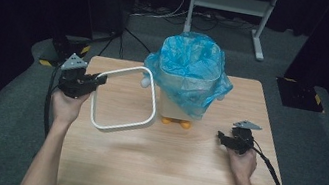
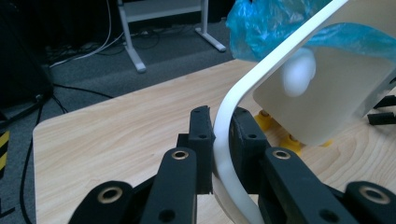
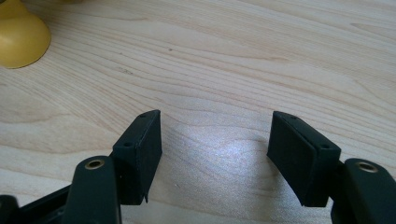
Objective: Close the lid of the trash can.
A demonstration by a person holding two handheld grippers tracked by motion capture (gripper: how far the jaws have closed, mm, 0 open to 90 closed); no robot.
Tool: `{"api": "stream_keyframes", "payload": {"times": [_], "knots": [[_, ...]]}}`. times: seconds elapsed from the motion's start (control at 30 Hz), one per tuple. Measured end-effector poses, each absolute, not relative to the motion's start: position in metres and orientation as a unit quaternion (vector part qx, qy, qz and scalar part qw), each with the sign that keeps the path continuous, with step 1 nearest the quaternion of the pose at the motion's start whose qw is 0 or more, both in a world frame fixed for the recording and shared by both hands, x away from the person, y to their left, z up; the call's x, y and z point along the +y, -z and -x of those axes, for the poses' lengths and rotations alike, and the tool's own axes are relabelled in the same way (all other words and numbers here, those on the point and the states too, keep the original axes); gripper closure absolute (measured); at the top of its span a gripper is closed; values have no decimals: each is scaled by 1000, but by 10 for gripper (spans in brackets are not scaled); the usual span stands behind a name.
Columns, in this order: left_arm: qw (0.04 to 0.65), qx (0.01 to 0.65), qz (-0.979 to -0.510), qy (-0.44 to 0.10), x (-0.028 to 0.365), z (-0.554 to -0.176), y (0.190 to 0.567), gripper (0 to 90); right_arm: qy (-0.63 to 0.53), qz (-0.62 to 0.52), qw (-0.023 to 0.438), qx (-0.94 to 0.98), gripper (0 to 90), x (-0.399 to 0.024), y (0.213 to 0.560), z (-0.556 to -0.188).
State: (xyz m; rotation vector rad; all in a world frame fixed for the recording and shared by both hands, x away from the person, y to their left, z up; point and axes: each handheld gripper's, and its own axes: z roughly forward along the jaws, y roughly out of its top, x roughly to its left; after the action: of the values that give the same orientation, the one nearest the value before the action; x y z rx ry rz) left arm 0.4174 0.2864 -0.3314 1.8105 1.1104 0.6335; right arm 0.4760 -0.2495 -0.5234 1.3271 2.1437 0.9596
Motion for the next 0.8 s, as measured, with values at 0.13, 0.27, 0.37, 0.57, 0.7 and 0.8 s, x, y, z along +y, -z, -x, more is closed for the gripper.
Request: {"api": "stream_keyframes", "payload": {"times": [0.13, 0.27, 0.37, 0.57, 0.7, 0.8], "knots": [[448, 447, -729, -260, 288, -417, 326, 802, -347, -480, 220, 775, 347, -249, 523, -476], [450, 445, -729, -262, 288, -418, 321, 802, -347, -480, 220, 775, 347, -249, 523, -476], [450, 443, -729, -264, 287, -420, 318, 802, -347, -480, 220, 775, 347, -249, 523, -476], [452, 441, -728, -267, 286, -424, 311, 802, -347, -480, 220, 775, 347, -249, 523, -476], [452, 440, -728, -267, 285, -428, 305, 802, -347, -480, 220, 775, 347, -249, 523, -476], [450, 438, -730, -271, 284, -430, 301, 802, -347, -480, 220, 775, 347, -249, 523, -476]]}}
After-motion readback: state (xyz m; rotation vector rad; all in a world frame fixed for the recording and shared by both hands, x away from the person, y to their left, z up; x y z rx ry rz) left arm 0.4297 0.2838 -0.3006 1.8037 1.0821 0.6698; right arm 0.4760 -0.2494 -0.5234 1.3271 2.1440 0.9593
